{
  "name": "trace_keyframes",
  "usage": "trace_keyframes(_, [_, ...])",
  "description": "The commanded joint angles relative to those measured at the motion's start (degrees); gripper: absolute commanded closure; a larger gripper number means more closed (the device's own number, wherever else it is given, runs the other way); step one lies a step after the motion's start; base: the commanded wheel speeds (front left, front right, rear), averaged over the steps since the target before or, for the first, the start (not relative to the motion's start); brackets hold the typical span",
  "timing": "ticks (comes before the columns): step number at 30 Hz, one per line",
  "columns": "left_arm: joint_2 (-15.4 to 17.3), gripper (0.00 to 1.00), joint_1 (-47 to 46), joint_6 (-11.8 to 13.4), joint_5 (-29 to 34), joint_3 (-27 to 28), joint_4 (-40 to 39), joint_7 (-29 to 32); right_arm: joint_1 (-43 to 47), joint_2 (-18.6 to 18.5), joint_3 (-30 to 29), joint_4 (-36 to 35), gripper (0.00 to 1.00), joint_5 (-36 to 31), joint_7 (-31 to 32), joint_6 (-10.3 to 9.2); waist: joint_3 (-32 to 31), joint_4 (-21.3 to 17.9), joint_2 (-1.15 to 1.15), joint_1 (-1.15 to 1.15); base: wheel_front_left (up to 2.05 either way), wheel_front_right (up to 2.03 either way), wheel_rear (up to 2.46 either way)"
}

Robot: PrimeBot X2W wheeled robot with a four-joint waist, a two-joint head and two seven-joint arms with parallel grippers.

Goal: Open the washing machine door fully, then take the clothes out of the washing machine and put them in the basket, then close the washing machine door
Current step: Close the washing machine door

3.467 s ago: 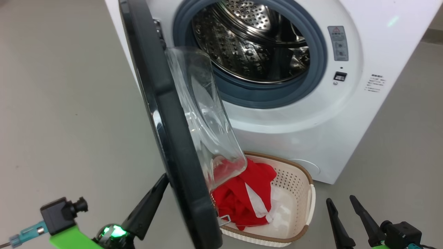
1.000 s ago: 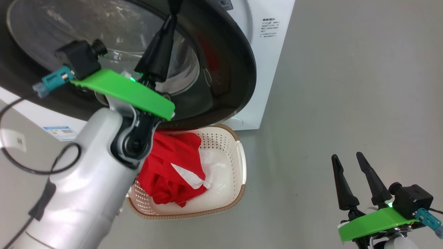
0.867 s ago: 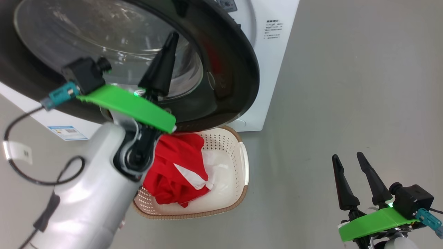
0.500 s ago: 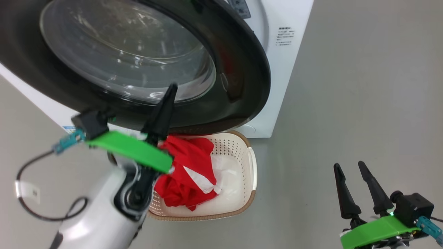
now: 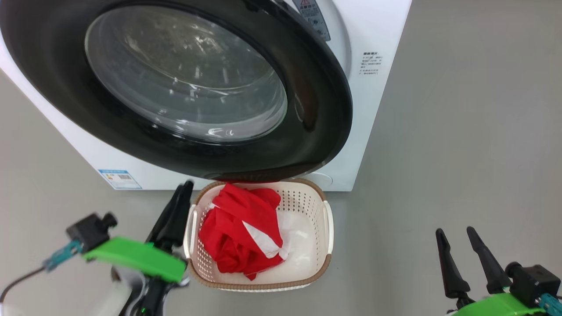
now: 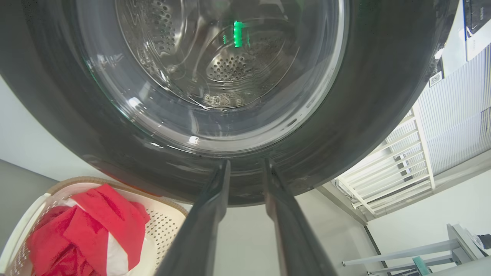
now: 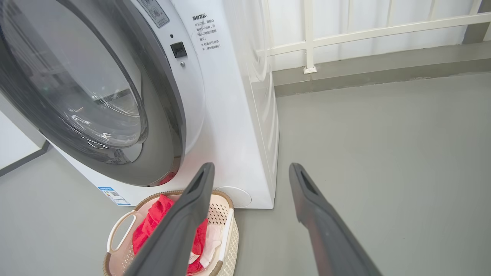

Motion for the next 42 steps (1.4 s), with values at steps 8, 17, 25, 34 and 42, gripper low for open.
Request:
trace_keyframes(8, [3.5,0.0,8.2,-0.4,0.1,6.9,-1.7,-0.4,2.5,-1.3,-1.1,-1.3,0.0,0.3,-0.4,0.36,-2.1,-0.2,0.0,0.0,0.0,0.0,0.0])
trace_keyframes(17, [4.2,0.0,14.6,-0.4,2.5,12.6,-1.5,-0.4,4.7,-1.3,-2.8,-1.6,0.0,0.5,-0.4,0.36,-3.6,-0.5,0.0,0.0,0.0,0.0,0.0])
trace_keyframes(25, [3.8,0.0,18.9,-0.4,10.0,17.8,-1.6,-0.4,6.6,-1.3,-4.5,-2.0,0.0,0.6,-0.4,0.36,-4.9,-1.3,0.0,0.0,0.0,0.0,0.0])
trace_keyframes(34, [2.1,0.0,22.1,-0.4,24.7,23.4,-3.5,-0.4,8.2,-1.1,-6.7,-2.6,0.0,0.9,-0.4,0.36,-5.6,-2.0,0.0,0.0,0.0,0.0,0.0])
trace_keyframes(42, [-1.3,0.0,25.1,-0.4,42.8,31.0,-7.9,-0.4,9.3,-0.7,-8.9,-3.1,0.0,1.2,-0.4,0.36,-6.0,-2.1,0.0,0.0,0.0,0.0,0.0])
